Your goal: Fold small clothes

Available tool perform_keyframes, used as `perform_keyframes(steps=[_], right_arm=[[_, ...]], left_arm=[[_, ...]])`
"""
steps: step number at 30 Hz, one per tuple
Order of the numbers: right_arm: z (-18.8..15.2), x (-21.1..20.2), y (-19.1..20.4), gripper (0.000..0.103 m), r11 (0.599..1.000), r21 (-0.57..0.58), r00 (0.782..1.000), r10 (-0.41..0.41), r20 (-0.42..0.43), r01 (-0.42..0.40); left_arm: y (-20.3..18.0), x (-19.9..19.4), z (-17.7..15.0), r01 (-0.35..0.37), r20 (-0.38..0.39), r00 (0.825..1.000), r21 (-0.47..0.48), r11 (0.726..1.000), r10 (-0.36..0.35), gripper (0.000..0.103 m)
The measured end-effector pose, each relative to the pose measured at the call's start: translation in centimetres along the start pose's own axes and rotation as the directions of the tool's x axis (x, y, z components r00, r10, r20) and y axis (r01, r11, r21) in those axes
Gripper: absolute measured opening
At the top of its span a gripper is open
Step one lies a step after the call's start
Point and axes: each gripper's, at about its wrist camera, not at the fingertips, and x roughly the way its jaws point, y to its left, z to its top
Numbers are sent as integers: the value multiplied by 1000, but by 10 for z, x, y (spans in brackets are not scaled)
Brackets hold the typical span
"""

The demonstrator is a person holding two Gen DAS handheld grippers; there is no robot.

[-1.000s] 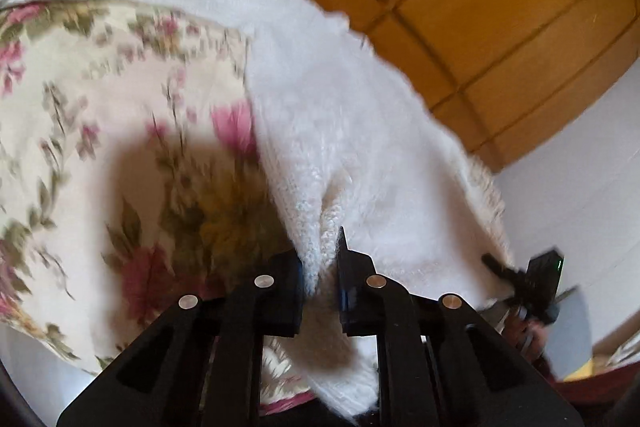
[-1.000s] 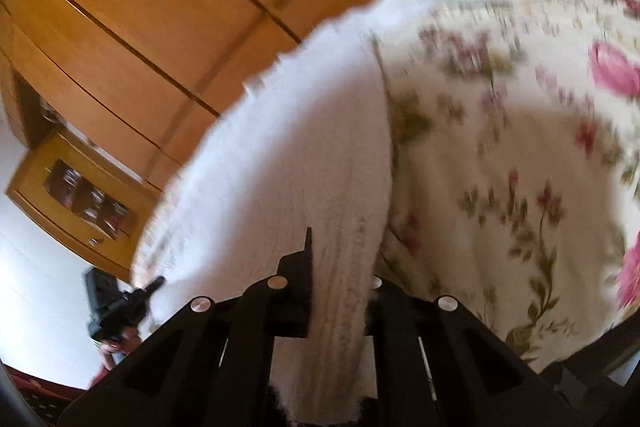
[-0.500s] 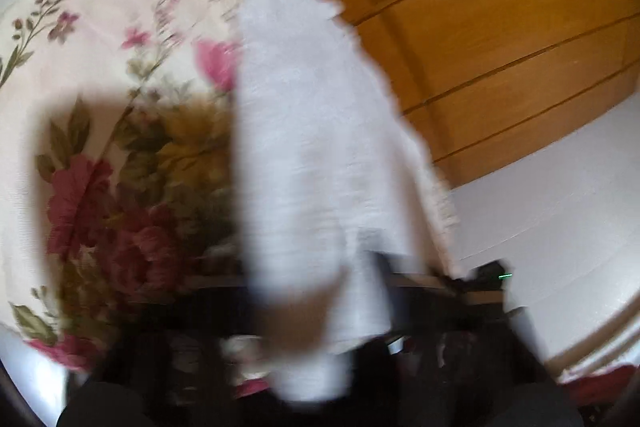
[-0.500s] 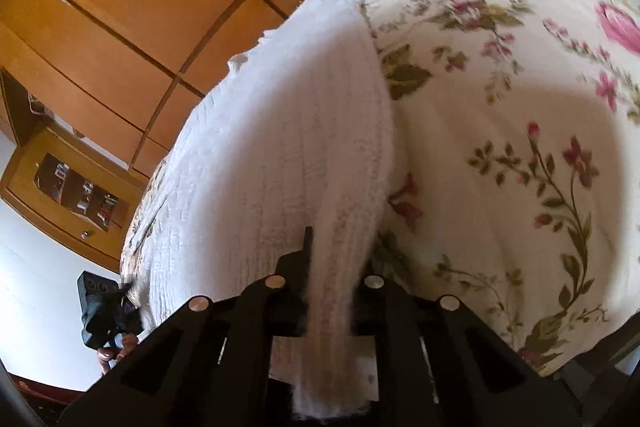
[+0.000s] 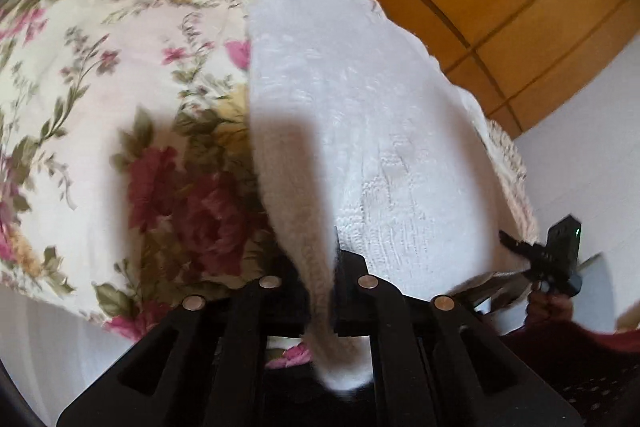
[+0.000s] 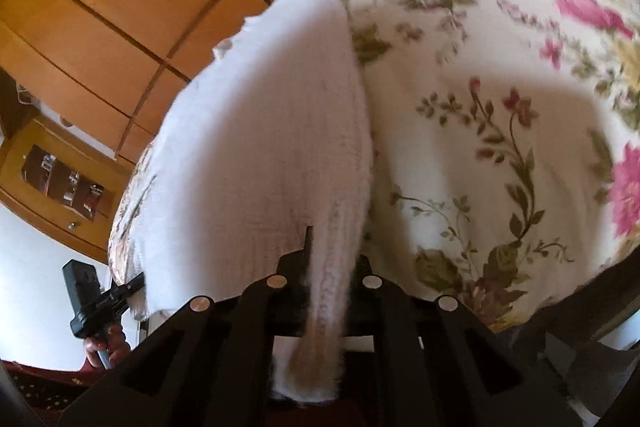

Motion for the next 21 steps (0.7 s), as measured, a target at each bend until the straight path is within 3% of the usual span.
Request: perform_keyframes(steps=[2, 3, 4, 7, 9, 11, 14, 16, 18, 21], right_arm=[[5, -3, 1, 29, 1000, 1, 1000, 3, 9, -3], [11, -9, 5, 35, 1000, -20, 999, -4, 37, 5], [14, -14, 9, 43, 999, -39, 998, -17, 63, 20], [33, -28, 22, 45, 989, -102, 981, -91, 170, 109], [48, -27, 31, 51, 980, -121, 967, -128, 218, 157], [60, -18, 43, 53, 968, -150, 957, -165, 237, 203], [80, 8, 70, 64, 930, -234, 940, -219, 263, 282], [92, 27, 81, 70, 912, -283, 938, -222, 267, 296], [102, 50, 94, 73, 878, -344, 931, -248, 268, 333], [119, 81, 105, 77, 835, -395, 917, -291, 272, 383]], left_arm=[[-7, -5, 3, 9, 11, 1000, 39, 999, -10, 37], [-8, -8, 4, 31, 20, 999, 49, 998, -32, 61], [-8, -13, 7, 53, 47, 997, 48, 997, -55, 71], [7, -23, 18, 91, 111, 990, -31, 995, -87, 71], [24, -30, 25, 80, 165, 985, -121, 989, -60, 80], [41, -36, 32, 31, 213, 977, -215, 976, 16, 89], [66, -39, 49, -58, 238, 959, -367, 928, 155, 90], [81, -42, 58, -59, 261, 946, -444, 894, 192, 91], [90, -46, 67, -58, 276, 938, -470, 881, 209, 94], [96, -51, 88, -146, 292, 906, -462, 875, 306, 94]])
